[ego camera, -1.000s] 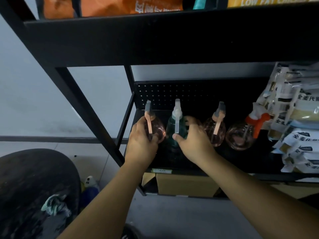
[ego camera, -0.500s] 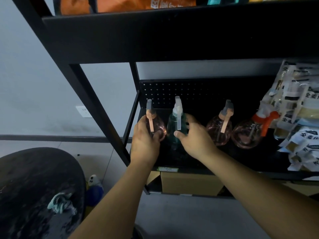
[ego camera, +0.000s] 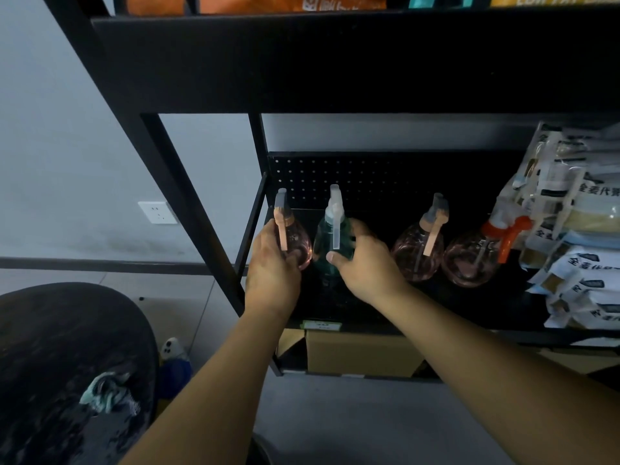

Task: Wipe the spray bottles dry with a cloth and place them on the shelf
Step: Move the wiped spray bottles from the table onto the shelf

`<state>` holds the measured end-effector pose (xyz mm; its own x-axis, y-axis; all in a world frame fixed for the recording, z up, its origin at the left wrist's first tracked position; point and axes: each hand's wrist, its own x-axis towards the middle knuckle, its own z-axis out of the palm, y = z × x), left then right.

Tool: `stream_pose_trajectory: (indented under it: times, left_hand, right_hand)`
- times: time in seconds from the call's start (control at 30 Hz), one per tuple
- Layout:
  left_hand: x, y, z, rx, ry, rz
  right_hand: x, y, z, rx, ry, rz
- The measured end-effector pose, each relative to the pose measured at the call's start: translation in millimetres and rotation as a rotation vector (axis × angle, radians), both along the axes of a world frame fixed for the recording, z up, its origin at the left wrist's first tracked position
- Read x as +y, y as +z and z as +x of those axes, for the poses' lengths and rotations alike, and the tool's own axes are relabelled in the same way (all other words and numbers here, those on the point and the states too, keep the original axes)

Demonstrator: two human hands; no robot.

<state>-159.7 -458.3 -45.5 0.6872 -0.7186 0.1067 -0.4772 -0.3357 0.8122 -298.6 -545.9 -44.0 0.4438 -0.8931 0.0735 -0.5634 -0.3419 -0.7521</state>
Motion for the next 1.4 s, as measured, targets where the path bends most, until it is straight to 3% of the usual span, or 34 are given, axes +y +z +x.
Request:
stream_pose_trajectory:
  times: [1.23,1.4]
  left_hand:
    - [20,18,-1,0.052,-0.034,-0.005]
    - [44,40,-24,-0.037,-0.004,0.011]
  right_hand:
    - [11,17,-6,0.103,-0.020,0.054]
    - [27,27,-24,0.075,0.009,0.056]
